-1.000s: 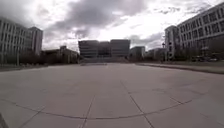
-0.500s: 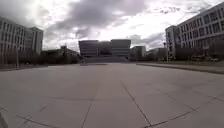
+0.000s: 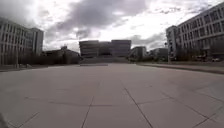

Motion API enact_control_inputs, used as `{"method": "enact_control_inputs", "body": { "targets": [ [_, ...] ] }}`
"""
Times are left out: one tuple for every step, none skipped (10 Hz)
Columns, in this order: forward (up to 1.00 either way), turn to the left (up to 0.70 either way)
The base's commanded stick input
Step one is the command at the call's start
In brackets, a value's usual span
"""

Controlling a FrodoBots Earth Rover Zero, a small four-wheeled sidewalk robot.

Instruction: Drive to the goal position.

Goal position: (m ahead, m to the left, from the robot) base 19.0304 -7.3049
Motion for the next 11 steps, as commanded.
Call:
{"method": "enact_control_inputs", "body": {
  "targets": [
    [0.50, 0.01],
    [0.50, 0.01],
    [0.50, 0.01],
    [0.50, 0.01],
    [0.50, 0.01],
    [0.50, 0.01],
    [0.50, 0.01],
    [0.50, 0.01],
    [0.50, 0.01],
    [0.50, 0.01],
    [0.50, 0.01]
  ]
}}
